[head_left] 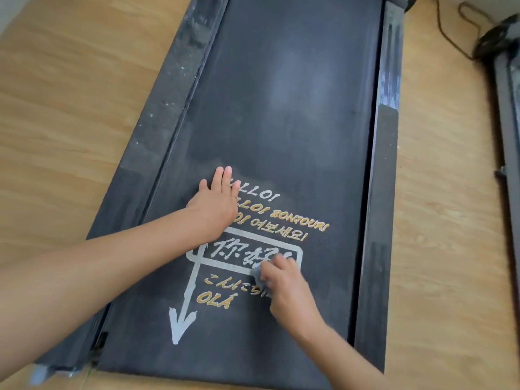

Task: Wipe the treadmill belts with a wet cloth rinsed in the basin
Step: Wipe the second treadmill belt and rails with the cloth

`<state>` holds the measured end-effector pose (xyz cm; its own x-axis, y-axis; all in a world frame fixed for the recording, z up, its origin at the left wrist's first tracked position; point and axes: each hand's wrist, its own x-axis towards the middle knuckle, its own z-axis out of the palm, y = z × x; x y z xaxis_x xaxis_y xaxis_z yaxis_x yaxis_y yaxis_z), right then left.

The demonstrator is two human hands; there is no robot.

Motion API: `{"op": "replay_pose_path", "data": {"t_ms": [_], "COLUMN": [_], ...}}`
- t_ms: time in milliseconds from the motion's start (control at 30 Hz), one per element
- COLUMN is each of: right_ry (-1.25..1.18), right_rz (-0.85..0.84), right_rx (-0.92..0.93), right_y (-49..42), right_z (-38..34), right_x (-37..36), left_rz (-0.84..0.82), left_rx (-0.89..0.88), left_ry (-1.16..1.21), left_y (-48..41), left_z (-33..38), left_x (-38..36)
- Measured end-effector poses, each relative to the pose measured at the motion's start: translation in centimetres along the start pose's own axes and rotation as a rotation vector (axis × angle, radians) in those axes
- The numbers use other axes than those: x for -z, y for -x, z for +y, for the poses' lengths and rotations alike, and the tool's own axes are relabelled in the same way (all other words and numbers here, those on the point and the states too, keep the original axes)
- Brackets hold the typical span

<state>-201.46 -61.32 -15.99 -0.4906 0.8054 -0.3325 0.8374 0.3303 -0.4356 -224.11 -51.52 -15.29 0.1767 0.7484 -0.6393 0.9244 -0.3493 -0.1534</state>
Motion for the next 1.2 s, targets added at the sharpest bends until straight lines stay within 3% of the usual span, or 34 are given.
{"op": "replay_pose_path", "data": {"t_ms": [133,333,467,567,700,767,833,1033,1200], "right_ry": [0.029,-0.006,0.017,0.037,-0.043,0.002,0.041,0.073,0.097], "right_rz": [-0.038,0.259,0.298,0.330,0.128,0.060,0.077,0.355,0.343], "right_rx": [0.066,-0.062,-0.125,-0.115,0.019,0.090,0.112,-0.050,-0.083], "right_y": [0.7,-11.9,-19.0,-14.7,-0.7,2.0,-0.6,-17.9,-22.4], "right_z": [0.7,2.5,3.2,1.6,-1.8,-1.7,-1.3,0.0,-0.2], "right_x": [0.0,5.1,8.4,5.4,-1.5,-2.2,-1.0,5.0,7.7], "left_rz": [0.030,0.078,0.070,0.035,0.068,0.090,0.121,0.145,0.137], "left_rx": [0.010,-0.042,-0.067,-0.077,-0.088,-0.099,-0.094,-0.104,0.082], "left_ry": [0.012,0.016,0.064,0.108,0.161,0.151,0.119,0.157,0.219], "left_y": [-0.1,0.9,1.5,2.0,2.1,2.3,2.4,2.4,3.4], "left_z": [-0.2,-1.0,-1.8,-2.2,-2.8,-2.7,-2.7,-4.0,-4.8], "left_x": [-0.2,-0.3,0.0,0.3,0.1,0.3,0.3,-0.2,-1.1]}}
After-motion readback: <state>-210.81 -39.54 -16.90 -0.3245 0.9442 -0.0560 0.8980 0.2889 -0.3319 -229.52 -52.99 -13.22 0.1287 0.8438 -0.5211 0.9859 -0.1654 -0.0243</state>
